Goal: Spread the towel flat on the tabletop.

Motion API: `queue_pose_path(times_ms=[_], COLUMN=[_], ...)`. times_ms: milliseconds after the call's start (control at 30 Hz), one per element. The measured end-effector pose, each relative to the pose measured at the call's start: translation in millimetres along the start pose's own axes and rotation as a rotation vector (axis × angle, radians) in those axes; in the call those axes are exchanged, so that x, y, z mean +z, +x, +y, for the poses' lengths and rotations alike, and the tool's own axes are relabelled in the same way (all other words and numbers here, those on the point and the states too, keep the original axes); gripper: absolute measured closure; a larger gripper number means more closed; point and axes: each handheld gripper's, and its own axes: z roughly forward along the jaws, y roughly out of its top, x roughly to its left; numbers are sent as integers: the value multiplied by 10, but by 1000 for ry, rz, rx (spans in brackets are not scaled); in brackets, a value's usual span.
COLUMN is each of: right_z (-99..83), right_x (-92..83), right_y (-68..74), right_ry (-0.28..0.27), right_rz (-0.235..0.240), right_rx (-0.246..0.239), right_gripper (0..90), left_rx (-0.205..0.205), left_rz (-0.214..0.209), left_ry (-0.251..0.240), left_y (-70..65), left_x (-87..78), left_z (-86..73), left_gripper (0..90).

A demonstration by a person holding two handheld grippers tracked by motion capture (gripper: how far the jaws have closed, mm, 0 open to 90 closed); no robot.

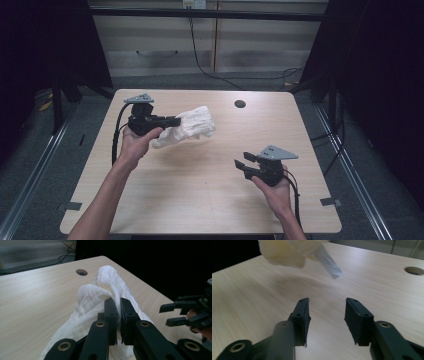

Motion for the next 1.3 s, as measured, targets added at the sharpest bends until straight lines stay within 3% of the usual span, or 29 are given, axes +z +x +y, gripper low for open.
queue_pose_path(times_ms=[167,333,467,600,767,833,1200,1300], right_z=[147,252,319,373,410,431,764,869], right_x=[185,401,553,654,667,638,360,283], right_y=[153,278,348,372,400,391,390,406], right_ry=[-19,-20,-35,-66,-102,-101,-94,-95], right_rz=[70,116,123,117,106,114,169,166], right_rx=[-21,-35,-35,-25,-43,-50,-112,-126], right_gripper=[621,531,469,499,779,850,884,885], left_rx=[19,36,75,81,67,61,24,-17], left_rz=[-12,-22,-13,-24,2,25,77,105], left_ry=[-4,-14,-3,-7,-1,10,28,14], left_y=[-123,-271,-397,-448,-362,-316,-133,-76], left_x=[3,-2,17,20,15,4,16,41], left_z=[-4,-7,-38,-95,-210,-246,-289,-280], left_gripper=[855,854,853,851,851,849,800,750])
